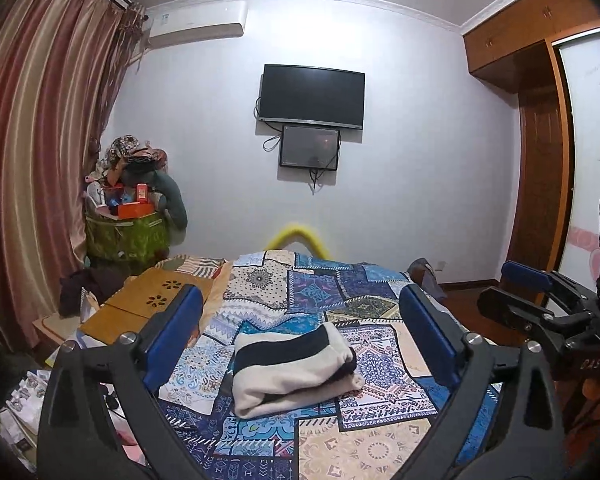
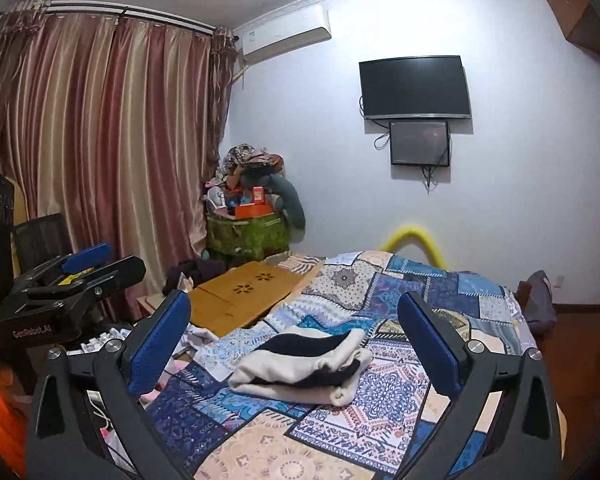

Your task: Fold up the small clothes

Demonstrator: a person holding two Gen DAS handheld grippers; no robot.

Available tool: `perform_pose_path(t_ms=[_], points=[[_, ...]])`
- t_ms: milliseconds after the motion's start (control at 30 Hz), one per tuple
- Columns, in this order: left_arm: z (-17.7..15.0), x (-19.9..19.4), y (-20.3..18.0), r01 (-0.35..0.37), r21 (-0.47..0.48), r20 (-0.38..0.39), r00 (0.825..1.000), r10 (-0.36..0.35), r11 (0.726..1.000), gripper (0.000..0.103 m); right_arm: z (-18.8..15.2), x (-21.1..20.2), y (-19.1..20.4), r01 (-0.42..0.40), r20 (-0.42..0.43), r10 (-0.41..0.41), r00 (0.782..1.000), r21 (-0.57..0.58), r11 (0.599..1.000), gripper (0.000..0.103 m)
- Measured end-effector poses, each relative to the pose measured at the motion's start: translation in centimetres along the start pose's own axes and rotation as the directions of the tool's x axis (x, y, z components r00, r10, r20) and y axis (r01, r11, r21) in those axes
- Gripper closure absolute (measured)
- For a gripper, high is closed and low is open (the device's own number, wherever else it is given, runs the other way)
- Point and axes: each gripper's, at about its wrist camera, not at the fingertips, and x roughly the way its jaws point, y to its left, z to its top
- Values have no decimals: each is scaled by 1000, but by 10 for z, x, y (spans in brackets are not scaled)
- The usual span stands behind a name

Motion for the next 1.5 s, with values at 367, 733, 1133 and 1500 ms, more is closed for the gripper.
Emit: perform_pose_path(t_ms=[367, 733, 1133, 1500], points=[[-4, 0, -6, 8, 13, -4, 1000, -8, 1000, 1, -8, 0, 2, 9, -13, -9, 1000, 1, 1000, 0], [-7, 5, -4, 10, 8, -14, 1000, -9, 1000, 1, -9, -1, 2, 18, -22, -18, 1000, 7, 1000, 0], [-8, 6, -3, 12, -1, -16, 1000, -12, 1000, 0, -8, -2, 1, 17, -24, -17, 1000, 9, 1000, 0], [-9, 8, -5, 17, -1, -21, 1000, -17, 1000, 0, -7, -2, 1, 15, -22, -15, 1000, 11, 1000, 0]])
